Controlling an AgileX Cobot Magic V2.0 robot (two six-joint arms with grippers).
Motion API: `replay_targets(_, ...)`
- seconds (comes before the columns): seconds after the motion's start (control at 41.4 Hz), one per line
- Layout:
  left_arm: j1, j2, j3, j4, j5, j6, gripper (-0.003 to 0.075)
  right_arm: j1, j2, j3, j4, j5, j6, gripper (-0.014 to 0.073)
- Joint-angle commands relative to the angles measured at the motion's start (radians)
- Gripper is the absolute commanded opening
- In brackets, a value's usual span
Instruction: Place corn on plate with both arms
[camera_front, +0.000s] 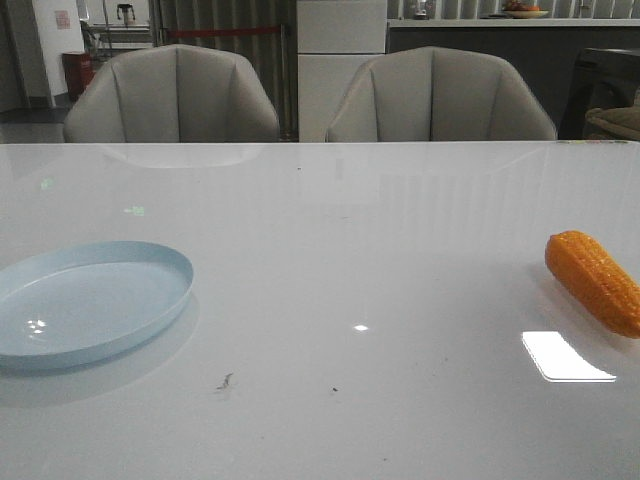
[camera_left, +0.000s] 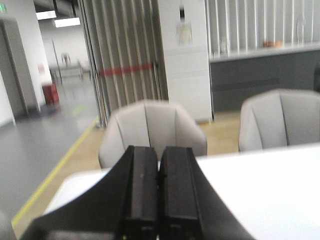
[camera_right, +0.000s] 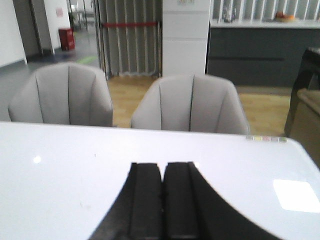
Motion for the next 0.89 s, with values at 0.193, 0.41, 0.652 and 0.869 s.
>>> replay_targets(0.193, 0.000, 0.244, -0.035, -0.003, -0.071, -0.001, 0.0089, -0.003, 0.239, -0.037, -0.009, -0.067, 0.001, 0.0066)
replay_targets(0.41, 0.000, 0.327, -0.035, -0.006, -0.064, -0.001, 0.0089, -0.003, 0.305, -0.037, -0.009, -0.038, 0.001, 0.0070)
replay_targets(0.652, 0.000, 0.331, -0.035, -0.006, -0.058, -0.001, 0.0147, -0.003, 0.307, -0.037, -0.009, 0.050, 0.001, 0.0223)
replay_targets(0.869, 0.000, 0.347, -0.035, -0.006, -0.042, -0.001, 0.0400, -0.003, 0.310, -0.037, -0.009, 0.098, 0.001, 0.0449)
